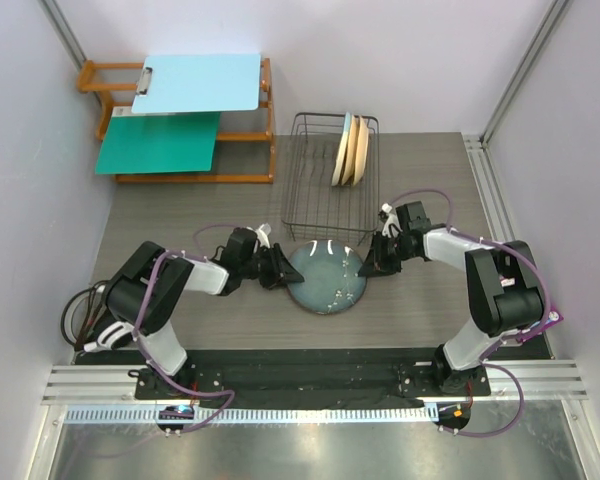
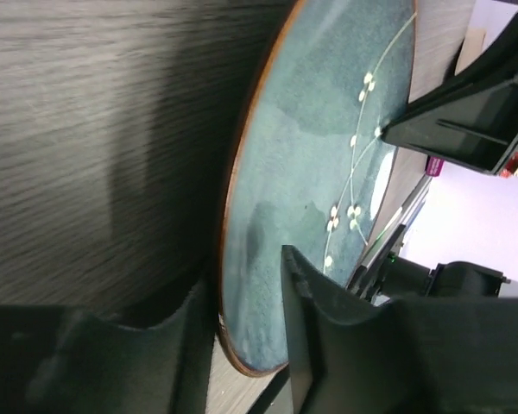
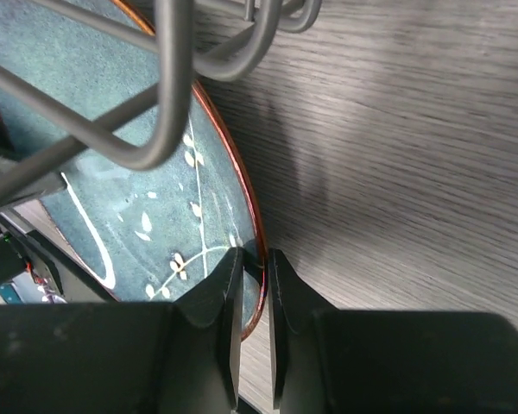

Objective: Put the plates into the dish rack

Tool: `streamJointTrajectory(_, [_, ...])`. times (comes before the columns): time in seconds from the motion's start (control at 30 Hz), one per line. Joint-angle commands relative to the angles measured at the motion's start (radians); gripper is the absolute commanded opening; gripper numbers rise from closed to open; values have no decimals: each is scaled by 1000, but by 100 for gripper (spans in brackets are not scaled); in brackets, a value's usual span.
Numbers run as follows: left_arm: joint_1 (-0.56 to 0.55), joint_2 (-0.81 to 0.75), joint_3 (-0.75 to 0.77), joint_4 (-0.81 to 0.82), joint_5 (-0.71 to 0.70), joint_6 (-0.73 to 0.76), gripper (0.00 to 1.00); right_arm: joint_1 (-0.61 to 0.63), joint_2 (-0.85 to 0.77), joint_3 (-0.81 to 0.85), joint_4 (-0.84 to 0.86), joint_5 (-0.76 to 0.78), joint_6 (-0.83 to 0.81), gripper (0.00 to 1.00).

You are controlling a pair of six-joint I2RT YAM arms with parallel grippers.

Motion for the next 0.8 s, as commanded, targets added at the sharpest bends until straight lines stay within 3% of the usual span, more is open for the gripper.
streamJointTrajectory(0.0, [-16, 42, -8, -27, -22, 16, 23, 39, 41, -101, -147, 29, 41, 1])
streamJointTrajectory(0.07, [-18, 39, -17, -27, -15, 22, 12, 31, 18, -141, -105, -14, 40, 3])
streamJointTrajectory(0.1, [-18, 39, -23, -31, -13, 36, 8, 26, 9, -152, -95, -46, 43, 22])
streamJointTrajectory(0.13, [-18, 39, -28, -45, -13, 40, 3, 25, 0, -158, -78, -60, 41, 33])
streamJointTrajectory(0.2, [-18, 39, -55, -44, -25, 42, 0, 23, 0, -170, -61, -138, 35, 50])
streamJointTrajectory(0.23, [-22, 41, -63, -39, -25, 46, 0, 25, 18, -175, -45, -168, 32, 52])
streamJointTrajectory(0.4, [-47, 84, -48, -30, 33, 56, 0, 20, 168, -198, 33, -330, 41, 53])
streamJointTrajectory(0.63, [-87, 163, -29, 29, 120, 23, 0, -12, 179, -250, 151, -462, 73, 52])
streamJointTrajectory(0.67, [-87, 168, -31, 30, 119, 19, 0, -17, 170, -262, 159, -469, 78, 50])
streamJointTrajectory(0.77, [-87, 171, -26, 27, 117, 19, 0, -24, 141, -265, 163, -464, 80, 32])
